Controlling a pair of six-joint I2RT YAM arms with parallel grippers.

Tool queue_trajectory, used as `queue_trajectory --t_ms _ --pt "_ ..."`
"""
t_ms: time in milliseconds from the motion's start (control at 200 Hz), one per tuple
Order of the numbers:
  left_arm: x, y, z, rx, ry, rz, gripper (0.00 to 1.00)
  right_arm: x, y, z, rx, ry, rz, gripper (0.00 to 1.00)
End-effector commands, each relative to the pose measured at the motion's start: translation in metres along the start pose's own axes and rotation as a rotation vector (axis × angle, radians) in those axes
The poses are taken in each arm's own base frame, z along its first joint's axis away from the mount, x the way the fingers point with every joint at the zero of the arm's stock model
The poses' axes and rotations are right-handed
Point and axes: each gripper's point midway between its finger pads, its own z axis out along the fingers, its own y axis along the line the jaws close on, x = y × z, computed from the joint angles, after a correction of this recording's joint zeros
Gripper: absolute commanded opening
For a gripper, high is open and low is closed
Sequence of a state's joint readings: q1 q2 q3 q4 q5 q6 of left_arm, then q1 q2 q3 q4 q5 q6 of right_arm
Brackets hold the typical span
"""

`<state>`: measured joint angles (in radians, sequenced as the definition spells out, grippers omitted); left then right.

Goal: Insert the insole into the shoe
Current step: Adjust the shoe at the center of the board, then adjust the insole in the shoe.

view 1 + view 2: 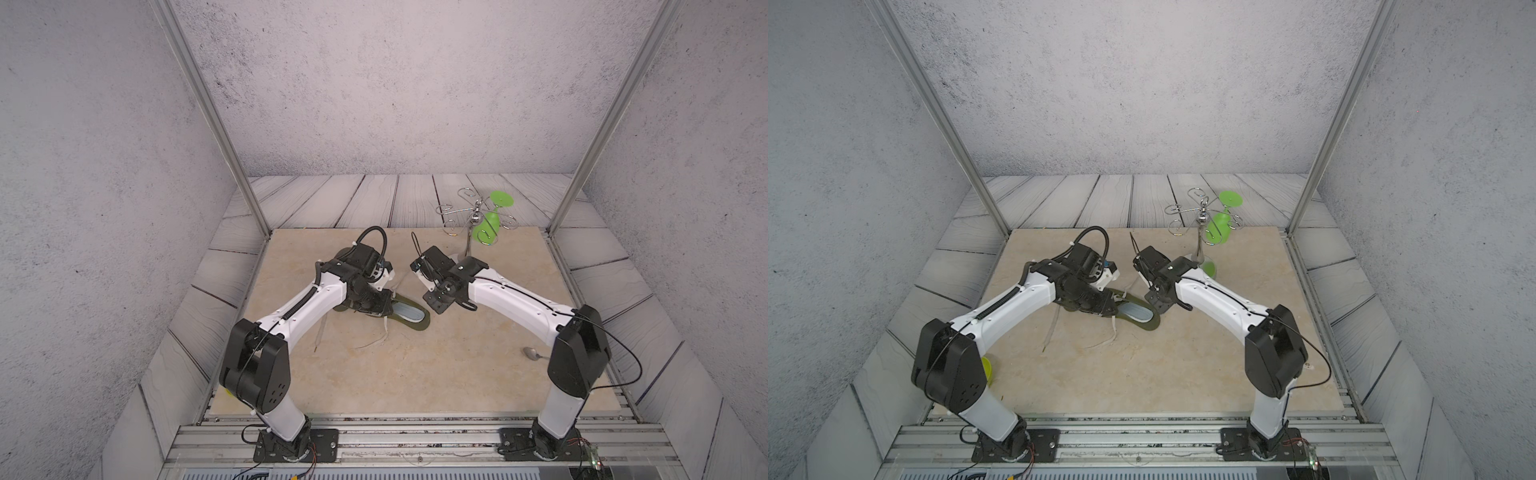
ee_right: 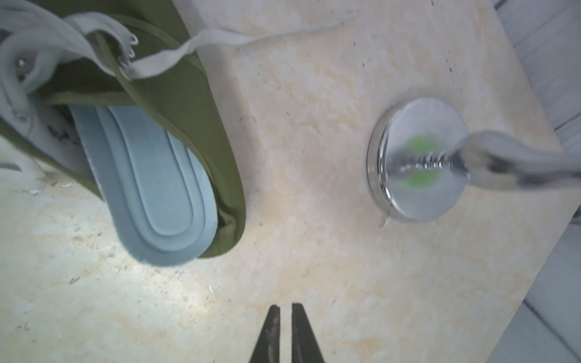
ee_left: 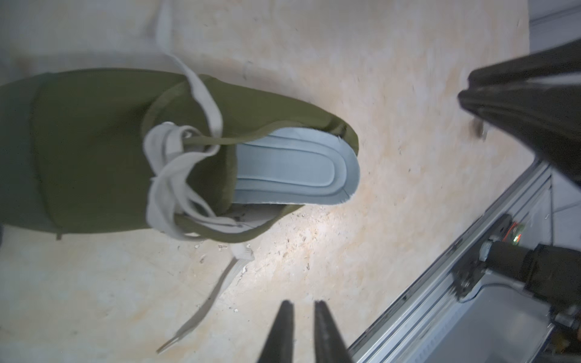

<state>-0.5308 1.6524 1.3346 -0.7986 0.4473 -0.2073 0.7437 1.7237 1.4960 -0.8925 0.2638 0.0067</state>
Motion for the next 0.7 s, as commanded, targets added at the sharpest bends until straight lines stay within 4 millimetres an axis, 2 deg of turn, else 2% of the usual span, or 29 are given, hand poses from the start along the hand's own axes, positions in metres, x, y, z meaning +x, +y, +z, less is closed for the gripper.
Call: queue_trajectory --t_ms 0,165,360,550,696 --pt "-0.01 -0.008 0.012 -0.013 0.006 0.008 0.0 0.028 -0.006 -0.027 -0.001 -0.02 0.142 0.12" --pt "-0.016 -0.022 0.038 -0.026 0.046 0.04 0.0 0.062 -0.008 -0.035 0.001 -0.024 0.182 0.12" --pt "-0.03 -0.025 0.06 -0.049 0.067 0.048 0.0 0.086 -0.013 -0.038 0.018 -0.02 0.19 0.12" --pt "-0.027 -0.009 0.082 -0.111 0.128 0.044 0.0 0.093 -0.018 -0.039 0.031 -0.009 0.183 0.12" --pt "-0.01 0.015 0.12 -0.159 0.211 0.019 0.0 0.093 -0.02 -0.04 0.033 -0.009 0.19 0.12"
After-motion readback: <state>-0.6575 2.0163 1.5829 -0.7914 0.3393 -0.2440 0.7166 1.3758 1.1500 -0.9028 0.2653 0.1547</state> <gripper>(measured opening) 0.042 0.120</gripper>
